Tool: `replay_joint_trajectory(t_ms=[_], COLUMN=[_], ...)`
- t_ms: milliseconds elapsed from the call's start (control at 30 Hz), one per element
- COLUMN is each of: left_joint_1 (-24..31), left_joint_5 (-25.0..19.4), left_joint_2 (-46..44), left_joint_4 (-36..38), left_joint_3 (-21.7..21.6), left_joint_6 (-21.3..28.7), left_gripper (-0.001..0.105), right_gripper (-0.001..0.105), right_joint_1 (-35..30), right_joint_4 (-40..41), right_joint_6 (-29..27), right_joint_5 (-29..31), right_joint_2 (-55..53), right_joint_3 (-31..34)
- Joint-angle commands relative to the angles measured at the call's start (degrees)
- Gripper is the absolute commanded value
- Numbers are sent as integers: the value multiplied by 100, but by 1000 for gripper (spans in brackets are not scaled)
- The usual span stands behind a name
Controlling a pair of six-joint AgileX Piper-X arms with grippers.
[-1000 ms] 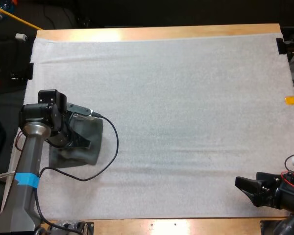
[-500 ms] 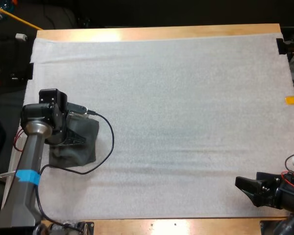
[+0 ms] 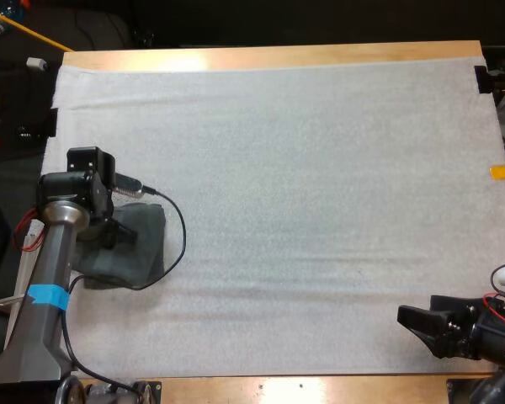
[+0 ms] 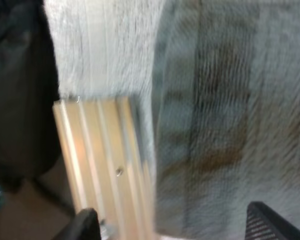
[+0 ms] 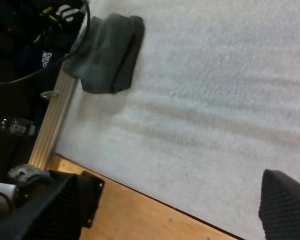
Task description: Pick towel from pile, fold and stack
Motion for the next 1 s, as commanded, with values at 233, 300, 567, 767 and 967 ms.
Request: replay_joint_trajectory(t_ms=[233,300,567,767,967], left_joint_1=[3,3,3,3,3], left_joint_5=[1600,1888,2190,2501,2537], left_joint_2=[28,90,813,1486,1591], left_joint_4=[-382,-486,-830,-901,-850], left_joint_3=[-74,-74,-74,-74,-141], left_joint_6=[-152,-152,-81,-63,-36], left_gripper=[59,59,59,59,59], right_gripper=[71,71,71,71,71], right_joint_1=[3,3,3,3,3], right_joint_4=[-465,-464,-449,-449,-441], right_joint_6=[-18,-18,-18,-18,-18], right_joint_5=[-345,-345,-319,-319,-274], right_joint_2=[-15,-15,-15,-15,-15], right_joint_3=[-18,-18,-18,-18,-18])
